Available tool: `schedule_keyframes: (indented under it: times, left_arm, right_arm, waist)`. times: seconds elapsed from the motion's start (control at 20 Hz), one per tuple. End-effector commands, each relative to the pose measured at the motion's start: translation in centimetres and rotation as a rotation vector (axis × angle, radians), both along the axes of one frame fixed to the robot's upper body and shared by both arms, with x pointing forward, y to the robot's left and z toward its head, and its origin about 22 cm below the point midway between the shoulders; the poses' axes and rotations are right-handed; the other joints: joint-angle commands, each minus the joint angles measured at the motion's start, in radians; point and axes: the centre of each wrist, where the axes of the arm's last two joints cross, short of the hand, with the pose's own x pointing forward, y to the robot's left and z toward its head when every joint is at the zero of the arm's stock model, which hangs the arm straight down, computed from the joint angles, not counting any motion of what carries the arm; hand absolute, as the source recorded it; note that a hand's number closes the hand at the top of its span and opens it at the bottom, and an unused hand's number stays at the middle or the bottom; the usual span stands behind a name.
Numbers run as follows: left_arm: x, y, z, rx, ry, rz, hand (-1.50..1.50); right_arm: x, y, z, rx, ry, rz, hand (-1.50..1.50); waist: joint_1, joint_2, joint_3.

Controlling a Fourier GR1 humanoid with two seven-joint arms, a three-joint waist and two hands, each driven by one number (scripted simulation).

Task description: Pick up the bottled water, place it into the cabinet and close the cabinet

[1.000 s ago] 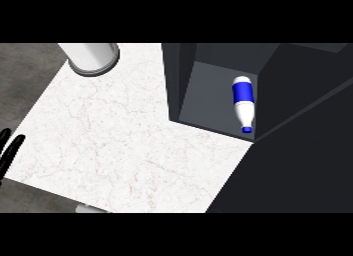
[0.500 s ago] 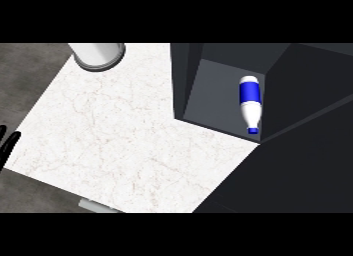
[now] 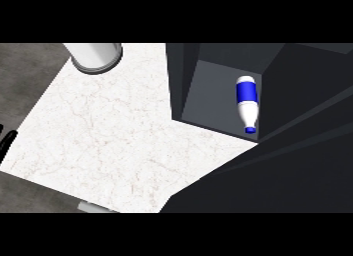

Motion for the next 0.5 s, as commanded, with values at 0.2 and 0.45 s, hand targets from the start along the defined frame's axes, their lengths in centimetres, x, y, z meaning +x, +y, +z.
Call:
schedule_keyframes:
  times: [0.2, 0.45]
  left_arm:
    - [0.2, 0.7, -0.4, -0.003, 0.017, 0.022, -1.5]
    - [0.1, 1.2, -0.6, -0.008, 0.028, 0.031, -1.5]
  right_arm:
    - [5.5, 3.8, 1.1, -0.151, -0.006, -0.11, 1.5]
    - [8.9, 6.6, 1.9, -0.195, 0.033, -0.157, 1.5]
  waist:
    - [-0.026, -0.007, 0.005]
    - [-0.033, -0.012, 0.008]
